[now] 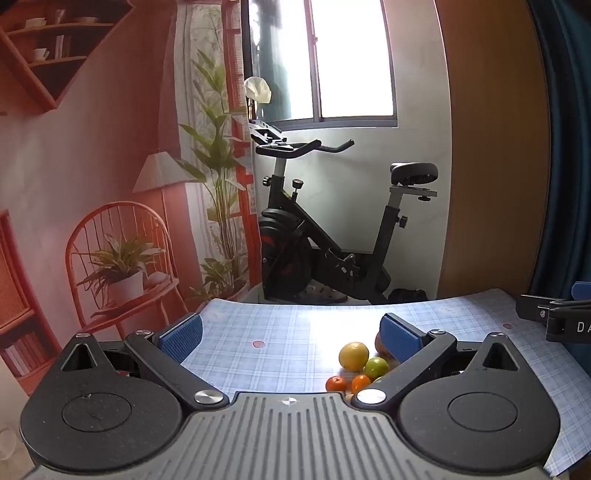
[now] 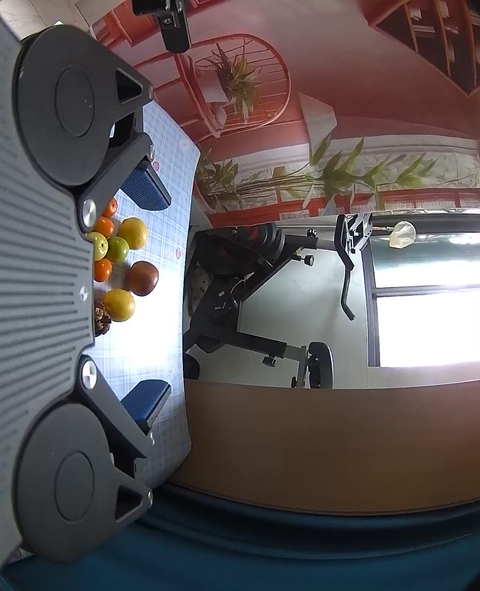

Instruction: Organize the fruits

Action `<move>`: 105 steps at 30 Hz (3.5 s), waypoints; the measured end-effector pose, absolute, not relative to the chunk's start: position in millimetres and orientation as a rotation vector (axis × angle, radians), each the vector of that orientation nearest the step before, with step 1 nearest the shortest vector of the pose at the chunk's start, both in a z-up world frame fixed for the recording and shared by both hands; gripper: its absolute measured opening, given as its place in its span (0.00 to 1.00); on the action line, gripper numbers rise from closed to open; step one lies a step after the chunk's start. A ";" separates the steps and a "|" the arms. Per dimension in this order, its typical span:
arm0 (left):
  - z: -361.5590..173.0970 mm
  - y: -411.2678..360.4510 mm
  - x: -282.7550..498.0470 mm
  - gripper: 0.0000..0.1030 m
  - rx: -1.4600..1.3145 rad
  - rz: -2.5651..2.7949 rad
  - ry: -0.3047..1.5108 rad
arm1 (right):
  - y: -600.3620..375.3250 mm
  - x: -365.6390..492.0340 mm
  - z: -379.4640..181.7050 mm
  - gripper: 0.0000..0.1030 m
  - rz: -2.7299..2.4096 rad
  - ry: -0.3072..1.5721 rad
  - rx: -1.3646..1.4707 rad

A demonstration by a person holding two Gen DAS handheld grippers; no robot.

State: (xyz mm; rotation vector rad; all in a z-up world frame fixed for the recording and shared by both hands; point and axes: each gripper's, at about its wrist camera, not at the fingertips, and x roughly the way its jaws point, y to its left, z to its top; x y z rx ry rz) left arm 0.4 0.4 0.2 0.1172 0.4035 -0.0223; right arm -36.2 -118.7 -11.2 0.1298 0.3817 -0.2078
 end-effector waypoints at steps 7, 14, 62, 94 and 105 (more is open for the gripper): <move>2.4 -0.6 -2.8 1.00 0.118 -0.019 0.389 | -116.0 -35.5 -11.7 0.97 -0.213 0.392 0.127; 1.2 0.7 -8.4 1.00 0.112 -0.017 0.370 | -115.7 -36.5 -11.3 0.97 -0.209 0.385 0.130; 4.4 1.1 -22.2 1.00 0.101 -0.026 0.314 | -118.5 -44.9 -10.1 0.97 -0.215 0.364 0.139; 5.0 1.7 -25.1 1.00 0.095 -0.042 0.299 | -115.6 -45.7 -9.6 0.97 -0.216 0.357 0.137; -11.3 5.9 -2.0 1.00 0.085 0.020 0.336 | -137.3 -36.1 -30.9 1.00 -0.181 0.317 0.206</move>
